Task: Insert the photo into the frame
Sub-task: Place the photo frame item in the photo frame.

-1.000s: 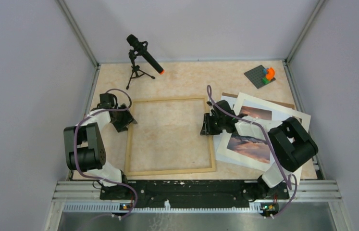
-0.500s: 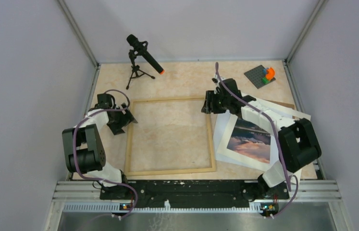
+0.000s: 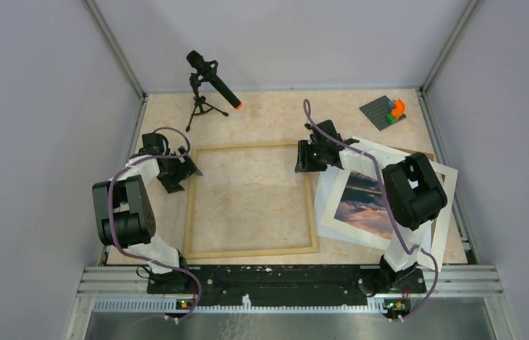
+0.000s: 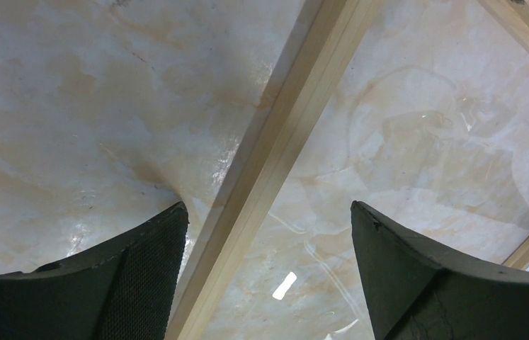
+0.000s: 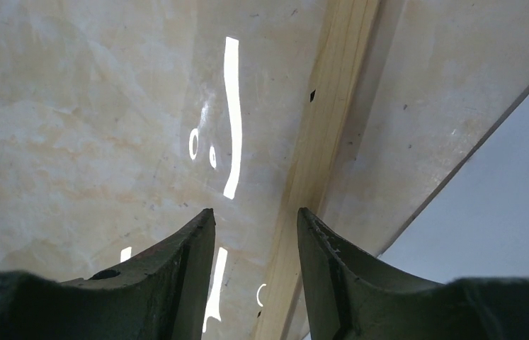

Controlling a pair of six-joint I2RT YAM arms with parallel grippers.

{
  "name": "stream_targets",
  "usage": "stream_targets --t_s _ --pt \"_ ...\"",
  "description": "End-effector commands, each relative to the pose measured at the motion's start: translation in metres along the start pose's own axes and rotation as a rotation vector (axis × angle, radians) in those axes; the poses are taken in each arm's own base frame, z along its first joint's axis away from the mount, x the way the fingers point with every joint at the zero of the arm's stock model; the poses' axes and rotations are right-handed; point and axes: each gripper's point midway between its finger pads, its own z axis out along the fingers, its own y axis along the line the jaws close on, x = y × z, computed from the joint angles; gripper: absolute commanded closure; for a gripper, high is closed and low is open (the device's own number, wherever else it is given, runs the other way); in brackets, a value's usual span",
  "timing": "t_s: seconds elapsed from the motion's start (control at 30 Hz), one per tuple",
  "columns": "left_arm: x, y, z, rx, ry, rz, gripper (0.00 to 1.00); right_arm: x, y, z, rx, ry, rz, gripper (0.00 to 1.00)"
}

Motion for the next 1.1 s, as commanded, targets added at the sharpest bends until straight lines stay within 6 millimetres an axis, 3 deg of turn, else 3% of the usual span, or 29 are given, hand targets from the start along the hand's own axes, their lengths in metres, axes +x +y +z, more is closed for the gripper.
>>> stream_targets --t_s 0.0,0.17,0.4,0.57,0.7,0.83,1.07 --pt "0.0 -0.001 0.008 0.025 0.011 0.01 0.11 -0.019 0.011 0.006 -0.011 -0.051 -0.037 0.54" --pt "0.002 -0.002 0.01 0.041 0.023 0.021 0.11 -0.01 0.007 0.013 0.042 -0.012 -0.073 0.55" --pt "-0.005 -0.008 0.0 0.059 -0.013 0.071 0.09 -0.017 0.028 -0.033 -0.027 -0.036 -0.086 0.51" --pt "-0.012 -0.006 -0.013 0.035 -0.069 0.102 0.06 0.012 0.022 -0.056 -0.032 0.025 -0.099 0.41" --pt "-0.007 -0.001 -0.014 0.011 -0.059 0.101 0.06 0.035 0.014 -0.067 -0.023 0.052 -0.099 0.37" --pt "-0.001 -0.001 -0.01 0.024 -0.031 0.086 0.1 0.055 0.013 -0.063 -0.055 0.061 -0.059 0.37" --pt "0.004 -0.016 -0.002 0.101 0.036 0.047 0.09 0.066 0.011 -0.037 -0.082 0.048 0.012 0.38"
